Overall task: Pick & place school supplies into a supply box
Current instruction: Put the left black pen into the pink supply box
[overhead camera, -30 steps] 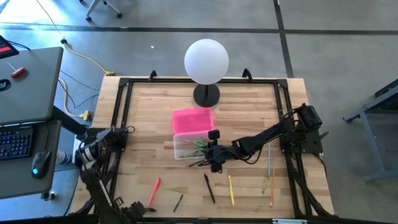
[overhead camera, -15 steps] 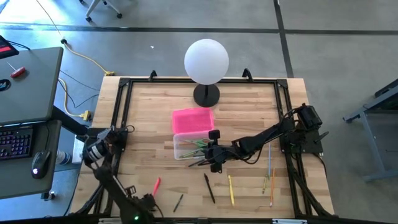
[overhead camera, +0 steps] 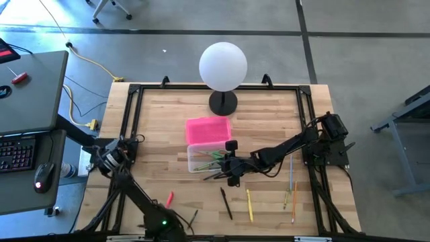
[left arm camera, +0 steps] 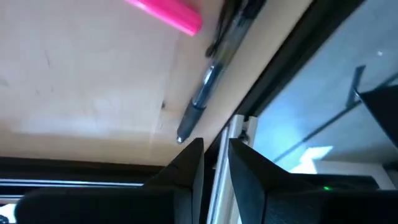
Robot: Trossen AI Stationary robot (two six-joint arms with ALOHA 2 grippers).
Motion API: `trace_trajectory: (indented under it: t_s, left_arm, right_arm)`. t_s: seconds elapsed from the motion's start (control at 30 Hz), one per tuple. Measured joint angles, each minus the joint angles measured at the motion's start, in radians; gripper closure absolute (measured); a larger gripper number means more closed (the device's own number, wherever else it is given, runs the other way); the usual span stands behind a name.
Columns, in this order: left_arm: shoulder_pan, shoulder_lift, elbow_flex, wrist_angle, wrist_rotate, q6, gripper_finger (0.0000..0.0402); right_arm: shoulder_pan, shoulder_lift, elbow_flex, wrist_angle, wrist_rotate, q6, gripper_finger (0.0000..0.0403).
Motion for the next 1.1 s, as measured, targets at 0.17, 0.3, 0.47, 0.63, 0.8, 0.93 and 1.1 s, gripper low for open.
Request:
trace_trajectory:
  t_s: [0.17,0.3,0.47,0.63,0.8,0.93,1.1]
  left_arm:
    - [0.019,0.034,0.000,0.010,0.060,0.053,0.0296]
    - [0.027,0.086,0.000,0.012,0.145,0.133,0.0296]
    - [0.028,0.121,0.000,-0.013,0.151,0.195,0.0296]
    - [0.028,0.127,-0.003,-0.028,0.152,0.256,0.0296]
    - [0.036,0.131,-0.016,-0.119,0.143,0.285,0.0296]
    - [0.041,0.132,-0.016,-0.210,0.141,0.308,0.0296]
    - [0.040,0.132,-0.016,-0.184,0.159,0.349,0.0296]
  right_arm:
    - [0.000,0.000,0.000,-0.004,0.000,0.000,0.0355]
    - [0.000,0.000,0.000,-0.005,0.000,0.000,0.0359]
    - [0.000,0.000,0.000,-0.010,-0.007,0.000,0.0358]
    - [0.000,0.000,0.000,-0.012,-0.043,0.000,0.0358]
    - [0.000,0.000,0.000,-0.012,-0.043,0.000,0.0355]
    - [0.000,0.000,0.000,-0.012,-0.042,0.000,0.0358]
    - [0.000,0.000,0.000,-0.012,-0.042,0.000,0.0358]
